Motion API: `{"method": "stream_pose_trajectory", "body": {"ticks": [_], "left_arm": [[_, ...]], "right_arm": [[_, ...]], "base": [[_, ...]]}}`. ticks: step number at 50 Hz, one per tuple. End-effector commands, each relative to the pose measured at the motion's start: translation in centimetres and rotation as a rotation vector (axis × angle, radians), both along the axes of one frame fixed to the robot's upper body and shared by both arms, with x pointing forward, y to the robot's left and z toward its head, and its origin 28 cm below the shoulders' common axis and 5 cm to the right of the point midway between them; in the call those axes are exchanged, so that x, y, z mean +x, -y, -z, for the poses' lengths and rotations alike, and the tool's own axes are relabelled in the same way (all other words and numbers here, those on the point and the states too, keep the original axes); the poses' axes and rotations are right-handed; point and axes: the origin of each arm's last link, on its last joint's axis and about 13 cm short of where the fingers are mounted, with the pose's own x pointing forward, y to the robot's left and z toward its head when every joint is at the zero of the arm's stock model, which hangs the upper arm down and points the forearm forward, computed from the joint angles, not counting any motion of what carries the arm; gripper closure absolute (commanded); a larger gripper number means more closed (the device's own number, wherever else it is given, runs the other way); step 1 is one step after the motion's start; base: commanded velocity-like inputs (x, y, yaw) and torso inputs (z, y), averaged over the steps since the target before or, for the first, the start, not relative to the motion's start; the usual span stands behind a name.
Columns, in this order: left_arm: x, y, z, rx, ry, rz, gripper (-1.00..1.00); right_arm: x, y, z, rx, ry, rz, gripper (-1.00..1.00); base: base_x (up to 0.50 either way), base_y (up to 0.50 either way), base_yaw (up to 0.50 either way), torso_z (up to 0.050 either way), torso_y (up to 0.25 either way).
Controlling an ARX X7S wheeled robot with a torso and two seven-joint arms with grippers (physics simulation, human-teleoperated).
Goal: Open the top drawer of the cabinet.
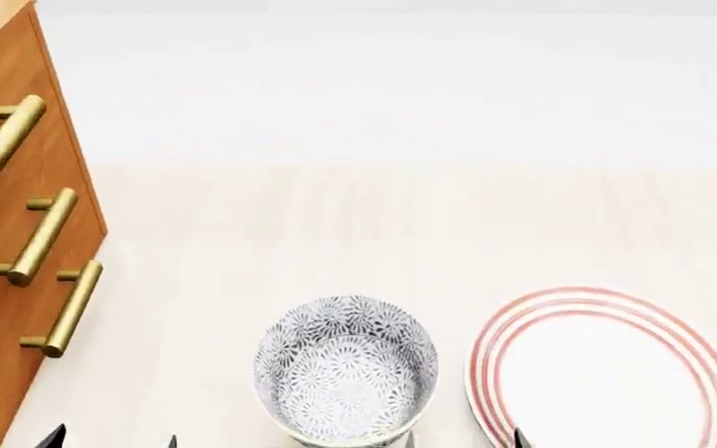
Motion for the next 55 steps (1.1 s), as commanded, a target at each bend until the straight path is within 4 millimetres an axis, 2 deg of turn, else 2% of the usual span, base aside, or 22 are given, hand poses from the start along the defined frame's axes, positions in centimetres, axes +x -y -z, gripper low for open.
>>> {"method": "stream_pose_trajectory", "body": {"ticks": [1,12,17,28,35,44,55], "left_arm": [[0.2,0.0,-0.1,-0.004,0.008,-0.007,-1.00],[0.2,0.0,-0.1,0.006,0.007,-0.009,-1.00],[0.1,0.3,0.1,0.141,-0.023,0.027,-1.00],[0.3,0.6,-0.5,0.319,-0.009,0.102,-1.00],[2.0,0.7,-1.8,0.501,0.023,0.117,-1.00],[4.3,0.7,-4.0,0.650,0.062,0.124,-1.00],[6.0,0.7,-5.4,0.802,0.077,0.109,-1.00]], "right_arm": [[0.1,0.0,-0.1,0.001,0.008,0.000,-1.00],[0.2,0.0,0.1,-0.004,-0.006,0.002,-1.00],[0.1,0.0,0.1,-0.005,-0.016,0.007,-1.00],[0.1,0.0,0.1,-0.004,-0.021,0.009,-1.00],[0.1,0.0,0.3,-0.002,-0.025,0.010,-1.00],[0.1,0.0,0.3,-0.001,-0.030,0.009,-1.00],[0.1,0.0,0.4,0.000,-0.034,0.009,-1.00]], "base": [[0.00,0.50,0.00,0.000,0.000],[0.00,0.41,0.00,0.000,0.000],[0.00,0.00,0.00,0.000,0.000],[0.00,0.00,0.00,0.000,0.000],[0.00,0.00,0.00,0.000,0.000],[0.00,0.00,0.00,0.000,0.000],[0.00,0.00,0.00,0.000,0.000]]}}
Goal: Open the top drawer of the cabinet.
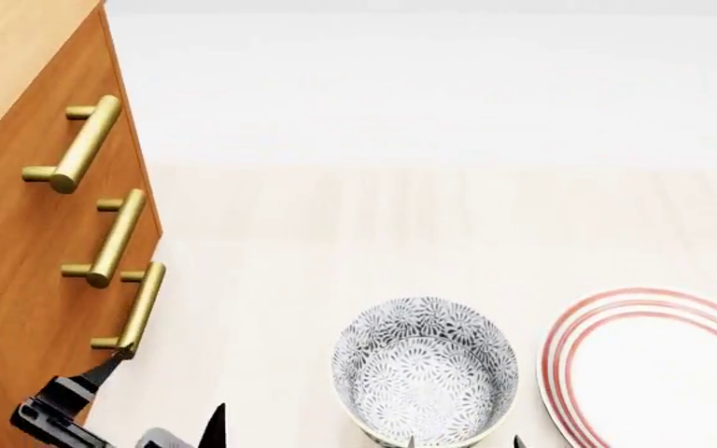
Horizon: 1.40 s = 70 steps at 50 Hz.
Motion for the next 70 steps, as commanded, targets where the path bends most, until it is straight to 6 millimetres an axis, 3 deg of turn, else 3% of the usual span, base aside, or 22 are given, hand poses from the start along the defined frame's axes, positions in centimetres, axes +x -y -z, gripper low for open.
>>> {"method": "stream_pose_trajectory", "body": {"ticks": [1,9,24,51,70], "left_arm": [[2.2,0.0,-2.2,0.174,0.057,-0.023,-1.00],[3.4,-0.1,-3.7,0.285,0.076,-0.038,-1.00],[3.8,-0.8,-5.1,0.559,0.126,-0.034,-1.00],[4.9,-3.0,-11.1,0.552,0.233,-0.100,-1.00],[5.4,-3.6,-12.7,0.643,0.256,-0.094,-1.00]], "right_arm": [[0.1,0.0,-0.1,0.002,0.004,0.003,-1.00],[0.2,0.0,-0.1,0.004,0.002,0.008,-1.00],[0.3,0.1,0.0,0.011,-0.003,0.014,-1.00],[0.3,0.0,0.2,0.006,-0.011,0.014,-1.00],[0.3,0.0,0.2,0.004,-0.014,0.014,-1.00]], "base": [[0.00,0.00,0.00,0.000,0.000],[0.00,0.00,0.00,0.000,0.000],[0.00,0.00,0.00,0.000,0.000],[0.00,0.00,0.00,0.000,0.000],[0.00,0.00,0.00,0.000,0.000]]}}
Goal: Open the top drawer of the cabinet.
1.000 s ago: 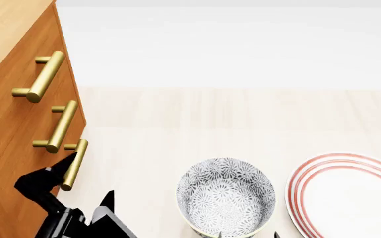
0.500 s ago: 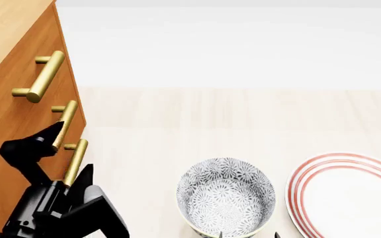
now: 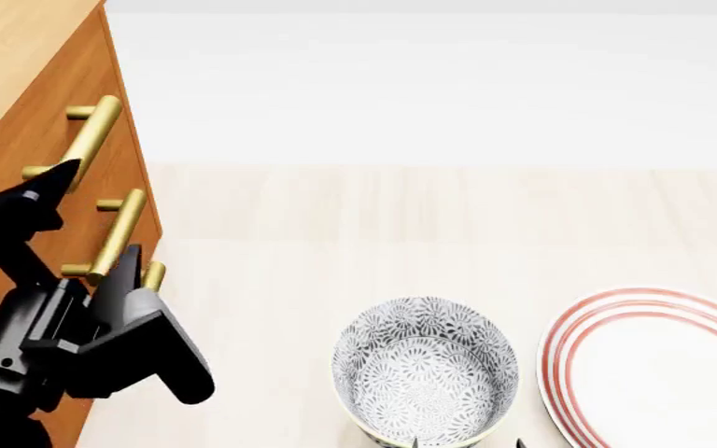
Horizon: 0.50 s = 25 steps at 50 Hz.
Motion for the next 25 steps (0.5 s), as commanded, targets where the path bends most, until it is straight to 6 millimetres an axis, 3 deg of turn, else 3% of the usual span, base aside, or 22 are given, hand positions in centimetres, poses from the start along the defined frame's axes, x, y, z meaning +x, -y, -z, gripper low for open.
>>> {"method": "stream_pose_trajectory", "body": {"ticks": [1,25], "left_arm": [[0.4,-0.2,-1.3,0.026,0.012,-0.003,-1.00],[2.6,-1.3,-2.6,0.103,-0.022,-0.048,-1.00]], "right_arm": [[0.2,-0.1,-0.1,0.000,0.009,0.002,-1.00],[0.2,0.0,-0.2,0.003,0.003,0.007,-1.00]], "base": [[0.00,0.00,0.00,0.000,0.000],[0.00,0.00,0.00,0.000,0.000]]}}
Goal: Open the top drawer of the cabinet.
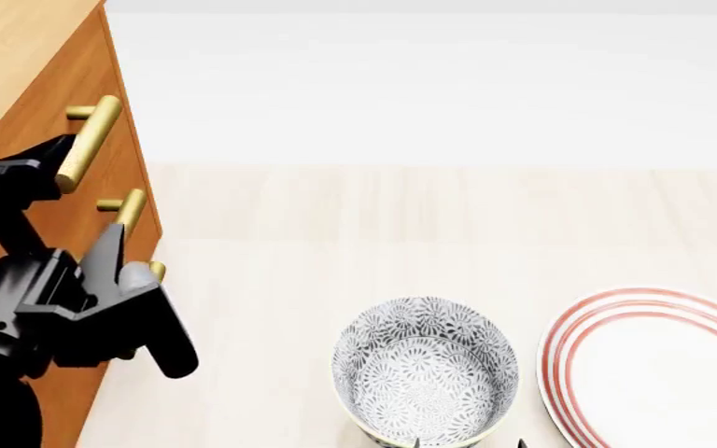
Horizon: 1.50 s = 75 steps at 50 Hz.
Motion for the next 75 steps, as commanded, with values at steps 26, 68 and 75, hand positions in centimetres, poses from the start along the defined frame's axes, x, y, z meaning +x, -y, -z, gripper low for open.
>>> {"method": "stream_pose_trajectory", "body": {"ticks": [26,68,75], "left_arm": [[3.2,-1.3,0.0,-0.008,-0.050,-0.079,-1.00],[5.8,-1.4,1.2,-0.021,-0.035,-0.104,-1.00],[6.1,-1.6,1.4,-0.016,-0.031,-0.129,1.00]], "right_arm": [[0.1,-0.1,0.0,-0.003,0.001,-0.003,-1.00],[0.0,-0.1,0.1,-0.004,-0.008,-0.006,-1.00],[0.1,-0.1,0.1,-0.004,-0.010,-0.007,-1.00]], "base": [[0.00,0.00,0.00,0.000,0.000],[0.00,0.00,0.00,0.000,0.000],[0.00,0.00,0.00,0.000,0.000]]}}
